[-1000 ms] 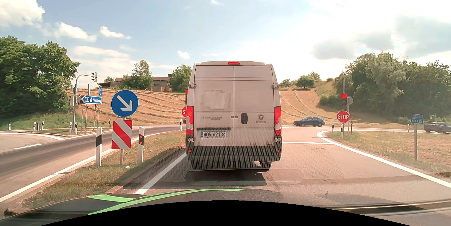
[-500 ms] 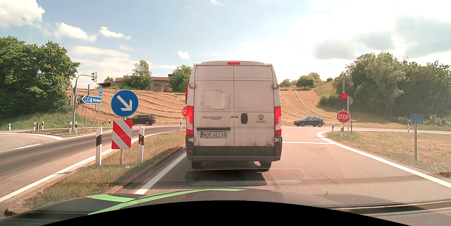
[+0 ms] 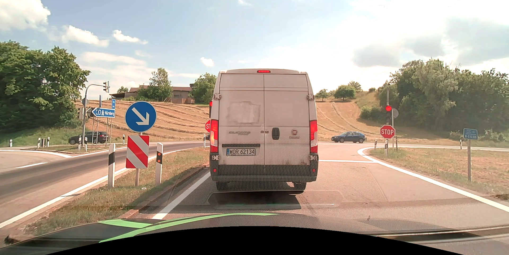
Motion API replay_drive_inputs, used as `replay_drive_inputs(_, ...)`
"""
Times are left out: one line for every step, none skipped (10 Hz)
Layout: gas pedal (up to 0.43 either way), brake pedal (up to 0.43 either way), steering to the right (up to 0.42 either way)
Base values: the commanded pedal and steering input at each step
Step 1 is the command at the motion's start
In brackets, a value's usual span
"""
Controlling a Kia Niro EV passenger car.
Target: Follow the waypoints while adhering to traffic rules and regulations
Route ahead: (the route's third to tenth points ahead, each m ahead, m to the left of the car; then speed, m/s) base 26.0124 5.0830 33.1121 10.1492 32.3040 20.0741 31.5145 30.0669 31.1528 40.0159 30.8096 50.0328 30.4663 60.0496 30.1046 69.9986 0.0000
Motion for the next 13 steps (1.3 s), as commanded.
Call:
replay_drive_inputs(0.0,0.329,-0.002)
replay_drive_inputs(0.0,0.329,-0.002)
replay_drive_inputs(0.0,0.329,-0.001)
replay_drive_inputs(0.0,0.329,-0.002)
replay_drive_inputs(0.0,0.329,-0.002)
replay_drive_inputs(0.0,0.329,-0.002)
replay_drive_inputs(0.0,0.329,-0.002)
replay_drive_inputs(0.0,0.329,-0.002)
replay_drive_inputs(0.0,0.329,-0.002)
replay_drive_inputs(0.0,0.329,-0.002)
replay_drive_inputs(0.0,0.329,-0.002)
replay_drive_inputs(0.0,0.329,-0.002)
replay_drive_inputs(0.0,0.329,-0.001)
